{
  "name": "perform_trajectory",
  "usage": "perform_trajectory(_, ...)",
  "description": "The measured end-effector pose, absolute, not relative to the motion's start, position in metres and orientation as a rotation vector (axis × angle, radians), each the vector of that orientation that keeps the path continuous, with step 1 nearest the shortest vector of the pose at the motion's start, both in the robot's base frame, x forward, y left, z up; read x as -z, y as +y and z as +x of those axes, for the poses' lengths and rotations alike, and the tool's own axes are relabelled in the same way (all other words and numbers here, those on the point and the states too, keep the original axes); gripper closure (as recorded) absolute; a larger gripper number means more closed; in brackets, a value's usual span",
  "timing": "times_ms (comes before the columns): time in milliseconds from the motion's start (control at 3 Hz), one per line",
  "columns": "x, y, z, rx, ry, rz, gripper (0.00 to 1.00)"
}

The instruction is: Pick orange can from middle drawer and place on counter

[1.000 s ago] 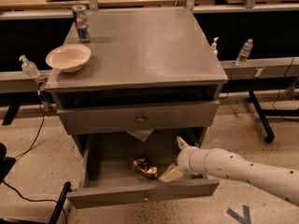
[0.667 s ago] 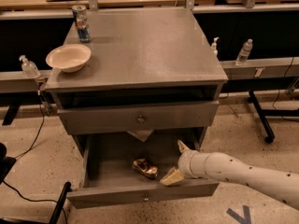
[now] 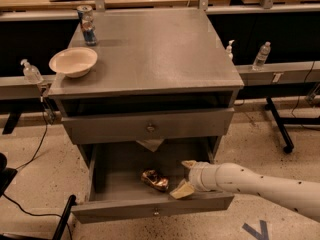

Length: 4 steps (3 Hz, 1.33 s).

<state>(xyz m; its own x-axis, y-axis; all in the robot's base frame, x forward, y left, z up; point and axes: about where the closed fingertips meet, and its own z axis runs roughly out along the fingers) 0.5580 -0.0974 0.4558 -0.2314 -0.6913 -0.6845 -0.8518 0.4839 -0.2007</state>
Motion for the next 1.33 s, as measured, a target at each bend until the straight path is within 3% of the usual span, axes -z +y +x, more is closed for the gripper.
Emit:
perform_trajectory(667, -0.463, -0.090, 0.561, -0.314, 1.966, -1.268, 0.37)
perform_trajectory(1333, -0.455, -0.039, 0.576, -0.468, 1.914, -1.330, 0.34)
